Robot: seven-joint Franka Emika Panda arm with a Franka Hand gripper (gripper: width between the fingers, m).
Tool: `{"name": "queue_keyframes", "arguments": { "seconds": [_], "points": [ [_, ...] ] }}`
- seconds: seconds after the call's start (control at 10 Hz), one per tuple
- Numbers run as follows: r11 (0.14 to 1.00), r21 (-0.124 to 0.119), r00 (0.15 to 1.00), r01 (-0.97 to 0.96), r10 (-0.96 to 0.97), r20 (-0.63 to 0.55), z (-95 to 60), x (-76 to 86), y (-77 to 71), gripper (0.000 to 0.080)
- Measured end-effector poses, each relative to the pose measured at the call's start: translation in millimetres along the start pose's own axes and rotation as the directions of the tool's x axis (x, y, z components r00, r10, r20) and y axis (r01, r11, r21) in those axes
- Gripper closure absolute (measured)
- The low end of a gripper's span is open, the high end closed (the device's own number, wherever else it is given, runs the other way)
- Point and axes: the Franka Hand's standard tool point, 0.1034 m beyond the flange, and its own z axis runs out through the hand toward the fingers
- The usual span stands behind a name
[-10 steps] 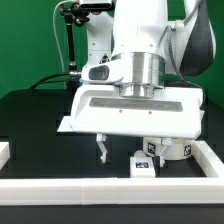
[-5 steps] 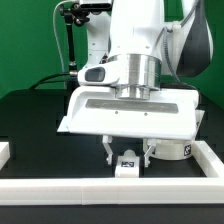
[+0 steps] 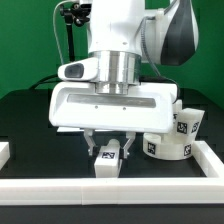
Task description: Assemble stool
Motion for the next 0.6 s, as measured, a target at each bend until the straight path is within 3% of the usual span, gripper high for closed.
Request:
{"name": "queue_keyframes", "arguments": {
  "seconds": [0.1,0.6],
  "points": [
    [1.000,-0.006,1.000,-0.010,0.010,-0.002,-2.1,-8.4,3.0,0.0466],
    [1.000,-0.008,1.000,-0.011,0.011,-0.007,-2.4,-8.7,4.2,0.0466]
  ]
}}
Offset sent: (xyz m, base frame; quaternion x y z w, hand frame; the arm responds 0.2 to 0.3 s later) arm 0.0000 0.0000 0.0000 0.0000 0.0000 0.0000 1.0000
